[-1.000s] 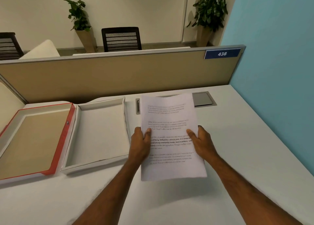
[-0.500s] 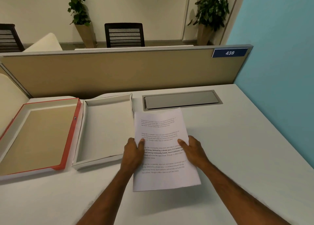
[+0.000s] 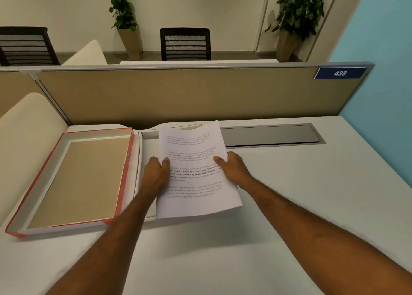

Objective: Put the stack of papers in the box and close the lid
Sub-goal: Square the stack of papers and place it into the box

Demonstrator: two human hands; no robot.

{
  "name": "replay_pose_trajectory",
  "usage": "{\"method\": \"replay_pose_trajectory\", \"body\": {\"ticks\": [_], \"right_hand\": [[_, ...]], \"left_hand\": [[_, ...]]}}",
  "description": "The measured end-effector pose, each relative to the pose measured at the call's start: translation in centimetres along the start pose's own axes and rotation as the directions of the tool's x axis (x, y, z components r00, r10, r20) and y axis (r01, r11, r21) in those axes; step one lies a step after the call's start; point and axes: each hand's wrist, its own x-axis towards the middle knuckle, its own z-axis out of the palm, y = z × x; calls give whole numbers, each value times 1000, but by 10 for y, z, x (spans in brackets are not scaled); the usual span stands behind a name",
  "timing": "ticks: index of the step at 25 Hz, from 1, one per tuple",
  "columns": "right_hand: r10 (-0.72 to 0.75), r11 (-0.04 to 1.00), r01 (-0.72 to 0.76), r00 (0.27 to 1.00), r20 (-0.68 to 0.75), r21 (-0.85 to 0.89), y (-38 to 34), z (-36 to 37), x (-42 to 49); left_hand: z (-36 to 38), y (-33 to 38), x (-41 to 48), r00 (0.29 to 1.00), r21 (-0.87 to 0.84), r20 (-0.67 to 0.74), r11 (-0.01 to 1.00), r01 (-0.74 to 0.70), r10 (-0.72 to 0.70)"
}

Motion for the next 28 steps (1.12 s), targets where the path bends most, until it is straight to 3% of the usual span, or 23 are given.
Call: {"method": "replay_pose_trajectory", "body": {"ticks": [4,16,23,28], "right_hand": [[25,999,-26,999,48,31,-18,34,34],[161,976,-149,985,62,-156,-6,101,91],[225,961,-212,973,54,-178,-5,114,96],[261,965,-257,956,132,-52,-9,114,91]], "left_hand": [[-15,-20,42,1000,45,7,999,16,-16],[6,-69,97,962,117,157,971,207,-224],[11,-75,101,956,220,90,941,256,-281],[11,-75,97,953,261,-25,918,297,-302]]}}
